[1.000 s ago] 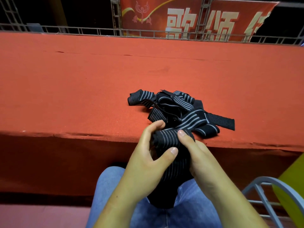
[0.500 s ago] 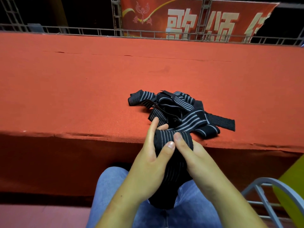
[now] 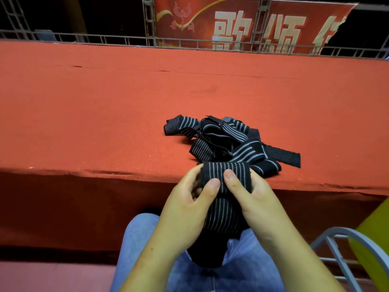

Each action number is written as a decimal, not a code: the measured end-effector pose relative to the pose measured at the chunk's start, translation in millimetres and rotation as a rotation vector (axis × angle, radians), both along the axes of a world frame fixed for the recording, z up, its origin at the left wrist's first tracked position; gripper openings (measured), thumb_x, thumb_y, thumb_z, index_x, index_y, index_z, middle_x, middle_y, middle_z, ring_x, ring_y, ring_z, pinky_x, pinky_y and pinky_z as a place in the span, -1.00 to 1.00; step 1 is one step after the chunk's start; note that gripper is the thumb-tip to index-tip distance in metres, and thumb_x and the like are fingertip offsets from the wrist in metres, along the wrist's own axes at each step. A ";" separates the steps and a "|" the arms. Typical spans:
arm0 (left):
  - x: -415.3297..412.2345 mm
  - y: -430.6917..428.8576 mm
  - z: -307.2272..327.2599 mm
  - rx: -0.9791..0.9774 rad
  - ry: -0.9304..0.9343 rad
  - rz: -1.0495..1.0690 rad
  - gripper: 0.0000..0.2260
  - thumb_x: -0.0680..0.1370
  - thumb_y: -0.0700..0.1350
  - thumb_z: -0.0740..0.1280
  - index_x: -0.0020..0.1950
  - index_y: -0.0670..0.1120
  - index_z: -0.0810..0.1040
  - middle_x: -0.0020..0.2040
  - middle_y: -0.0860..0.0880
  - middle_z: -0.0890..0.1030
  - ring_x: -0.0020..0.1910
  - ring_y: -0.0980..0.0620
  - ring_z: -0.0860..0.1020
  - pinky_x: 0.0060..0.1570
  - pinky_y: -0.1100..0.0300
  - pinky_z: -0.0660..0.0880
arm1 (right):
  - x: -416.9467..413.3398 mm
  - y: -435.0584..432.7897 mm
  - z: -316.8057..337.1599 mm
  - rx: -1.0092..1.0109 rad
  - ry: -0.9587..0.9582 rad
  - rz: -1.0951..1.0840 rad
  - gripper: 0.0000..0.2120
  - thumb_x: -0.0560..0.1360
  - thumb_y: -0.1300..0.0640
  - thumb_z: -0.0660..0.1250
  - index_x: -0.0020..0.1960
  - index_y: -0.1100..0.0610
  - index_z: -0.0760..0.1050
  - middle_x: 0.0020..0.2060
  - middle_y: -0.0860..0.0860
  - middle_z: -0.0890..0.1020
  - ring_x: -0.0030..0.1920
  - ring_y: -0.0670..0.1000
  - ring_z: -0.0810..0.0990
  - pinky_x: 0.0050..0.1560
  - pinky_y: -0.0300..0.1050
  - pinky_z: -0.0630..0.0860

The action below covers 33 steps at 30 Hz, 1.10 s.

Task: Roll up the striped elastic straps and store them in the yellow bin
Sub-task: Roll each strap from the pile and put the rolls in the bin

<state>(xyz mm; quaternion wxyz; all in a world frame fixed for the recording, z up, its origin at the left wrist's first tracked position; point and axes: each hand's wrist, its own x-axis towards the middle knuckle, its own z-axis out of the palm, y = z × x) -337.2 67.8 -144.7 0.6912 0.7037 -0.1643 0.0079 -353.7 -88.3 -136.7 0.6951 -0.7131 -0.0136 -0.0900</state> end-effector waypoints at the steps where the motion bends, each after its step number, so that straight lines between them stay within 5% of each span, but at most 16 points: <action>1: -0.2 -0.1 0.4 -0.001 0.001 0.002 -0.74 0.63 -0.05 0.33 0.32 0.02 0.58 0.21 0.08 0.70 0.25 0.09 0.64 0.35 -0.05 0.51 | -0.3 0.0 0.2 0.007 0.008 0.000 -0.67 0.49 -0.17 0.40 0.12 0.02 0.68 0.04 0.02 0.78 0.10 0.01 0.76 0.24 0.13 0.63; 22: -0.8 0.6 -1.9 -0.044 -0.077 0.027 -0.59 0.62 -0.33 0.36 0.36 0.09 0.53 0.21 0.13 0.68 0.24 0.14 0.63 0.18 0.31 0.52 | 0.9 2.3 -2.0 0.114 0.121 0.031 -0.49 0.54 -0.31 0.42 0.26 0.06 0.66 0.15 0.06 0.76 0.23 0.08 0.72 0.41 0.26 0.53; 27: -1.4 2.1 -0.2 -0.030 -0.104 0.047 -0.53 0.59 -0.39 0.36 0.30 0.14 0.58 0.16 0.10 0.68 0.16 0.11 0.65 0.15 0.30 0.52 | 1.9 1.9 -2.5 0.115 0.132 0.053 -0.37 0.42 -0.42 0.36 0.26 0.02 0.67 0.17 0.06 0.76 0.24 0.09 0.72 0.42 0.26 0.51; 33: -3.4 1.9 1.2 -0.042 -0.069 0.017 -0.51 0.58 -0.42 0.36 0.22 0.19 0.61 0.15 0.09 0.70 0.17 0.08 0.65 0.15 0.22 0.55 | 1.9 0.7 -2.5 0.139 0.127 0.039 -0.52 0.49 -0.33 0.38 0.21 0.00 0.69 0.16 0.10 0.75 0.25 0.14 0.71 0.42 0.32 0.51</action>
